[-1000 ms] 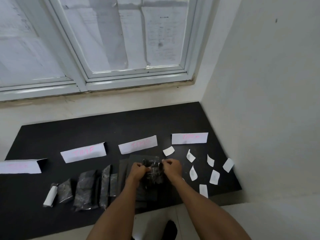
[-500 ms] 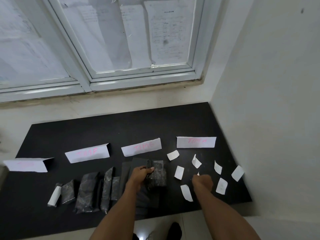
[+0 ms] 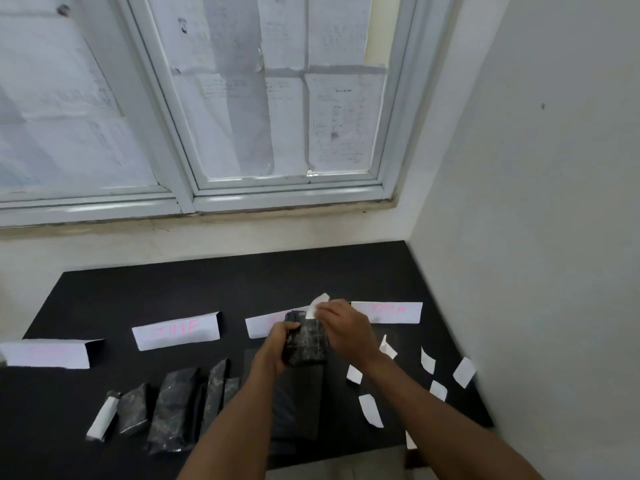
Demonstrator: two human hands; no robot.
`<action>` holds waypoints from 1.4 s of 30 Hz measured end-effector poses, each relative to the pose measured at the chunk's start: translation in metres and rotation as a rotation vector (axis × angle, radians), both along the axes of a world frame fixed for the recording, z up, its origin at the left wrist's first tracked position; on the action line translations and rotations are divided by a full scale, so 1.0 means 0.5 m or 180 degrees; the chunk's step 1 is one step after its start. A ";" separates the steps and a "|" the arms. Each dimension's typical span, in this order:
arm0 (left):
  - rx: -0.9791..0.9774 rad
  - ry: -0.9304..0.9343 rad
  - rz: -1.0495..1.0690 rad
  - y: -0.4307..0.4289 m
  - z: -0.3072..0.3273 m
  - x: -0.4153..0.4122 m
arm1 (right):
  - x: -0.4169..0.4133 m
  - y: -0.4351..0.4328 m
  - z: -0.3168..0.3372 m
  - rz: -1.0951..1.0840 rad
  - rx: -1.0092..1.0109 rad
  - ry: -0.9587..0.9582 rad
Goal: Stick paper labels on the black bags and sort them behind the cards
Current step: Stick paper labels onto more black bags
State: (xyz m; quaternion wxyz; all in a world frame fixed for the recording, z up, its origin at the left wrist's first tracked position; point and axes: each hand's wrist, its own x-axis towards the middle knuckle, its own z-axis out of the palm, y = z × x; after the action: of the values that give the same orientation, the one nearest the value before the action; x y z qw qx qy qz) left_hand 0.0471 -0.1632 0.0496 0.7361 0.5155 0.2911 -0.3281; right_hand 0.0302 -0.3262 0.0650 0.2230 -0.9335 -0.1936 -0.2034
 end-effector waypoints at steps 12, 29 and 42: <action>-0.0361 -0.0412 0.0130 0.114 0.097 0.010 | -0.016 0.112 0.094 0.0592 -0.1147 0.0006; -0.0512 -0.0609 -0.0483 0.178 0.099 0.012 | -0.016 0.178 0.089 0.0585 -0.1239 0.0063; 0.0108 -0.0903 0.0225 0.191 0.104 0.009 | -0.040 0.204 0.089 0.0692 -0.0902 -0.0221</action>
State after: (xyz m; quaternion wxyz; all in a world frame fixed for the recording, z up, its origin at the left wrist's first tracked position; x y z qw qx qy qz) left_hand 0.0514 -0.0678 0.1014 0.7721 0.5585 0.2077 -0.2209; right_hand 0.0104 -0.2240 0.1093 0.1030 -0.9216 -0.3277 -0.1810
